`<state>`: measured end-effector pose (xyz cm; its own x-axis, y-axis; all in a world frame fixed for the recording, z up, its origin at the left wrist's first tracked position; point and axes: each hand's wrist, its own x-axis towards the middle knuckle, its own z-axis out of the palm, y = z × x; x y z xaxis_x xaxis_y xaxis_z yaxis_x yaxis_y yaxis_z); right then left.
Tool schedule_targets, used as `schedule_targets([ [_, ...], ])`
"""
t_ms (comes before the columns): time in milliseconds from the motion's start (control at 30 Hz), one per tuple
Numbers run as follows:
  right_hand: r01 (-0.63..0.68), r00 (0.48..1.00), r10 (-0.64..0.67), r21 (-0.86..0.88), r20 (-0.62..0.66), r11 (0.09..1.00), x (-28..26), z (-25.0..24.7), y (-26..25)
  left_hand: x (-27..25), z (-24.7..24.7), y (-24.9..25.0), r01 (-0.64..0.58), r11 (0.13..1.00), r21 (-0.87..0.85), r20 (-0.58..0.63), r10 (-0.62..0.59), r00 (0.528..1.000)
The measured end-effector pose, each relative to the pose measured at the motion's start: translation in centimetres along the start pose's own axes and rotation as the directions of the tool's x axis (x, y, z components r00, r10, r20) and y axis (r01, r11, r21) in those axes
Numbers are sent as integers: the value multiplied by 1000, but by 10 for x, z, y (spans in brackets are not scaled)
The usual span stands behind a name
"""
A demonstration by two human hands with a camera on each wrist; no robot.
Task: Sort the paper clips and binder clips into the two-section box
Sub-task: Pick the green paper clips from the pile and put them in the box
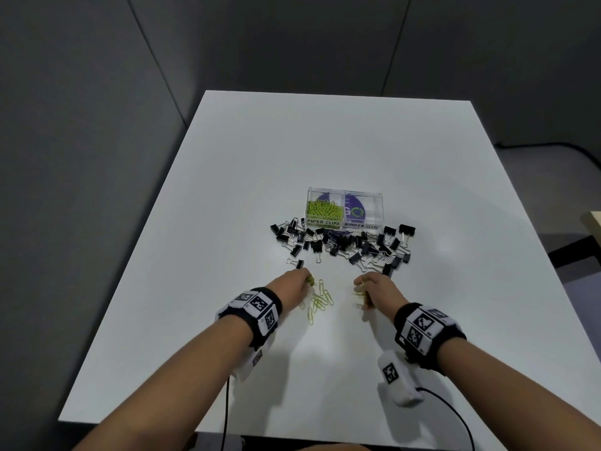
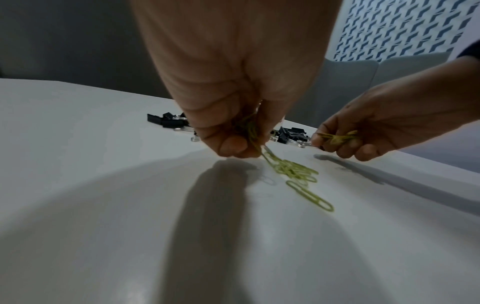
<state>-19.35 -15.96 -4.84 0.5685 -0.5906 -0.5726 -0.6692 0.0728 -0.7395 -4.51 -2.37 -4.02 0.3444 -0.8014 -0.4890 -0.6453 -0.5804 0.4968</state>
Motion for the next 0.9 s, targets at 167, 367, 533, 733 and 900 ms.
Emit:
schedule_targets([
  [167,-143,990,139,210,36,967,4,10,-15,-2,1,-8,45,995,-90,-12,-47,999],
  [367,85,996,-86,-302,9,949,11,21,-11,-3,-6,-15,45,999,-25,2,-45,999],
  [533,218,975,-212,-458,65,862,9,17,-7,-3,-17,-18,14,1000,-20,-1,-14,1000],
  [733,325,944,-179,-682,278,656,-2,14,-9,1,-16,-28,63,973,-221,8,-63,998],
  [900,330,944,-190,-737,270,590,-1,20,-11,0,-21,-23,134,962,-239,96,-114,989],
])
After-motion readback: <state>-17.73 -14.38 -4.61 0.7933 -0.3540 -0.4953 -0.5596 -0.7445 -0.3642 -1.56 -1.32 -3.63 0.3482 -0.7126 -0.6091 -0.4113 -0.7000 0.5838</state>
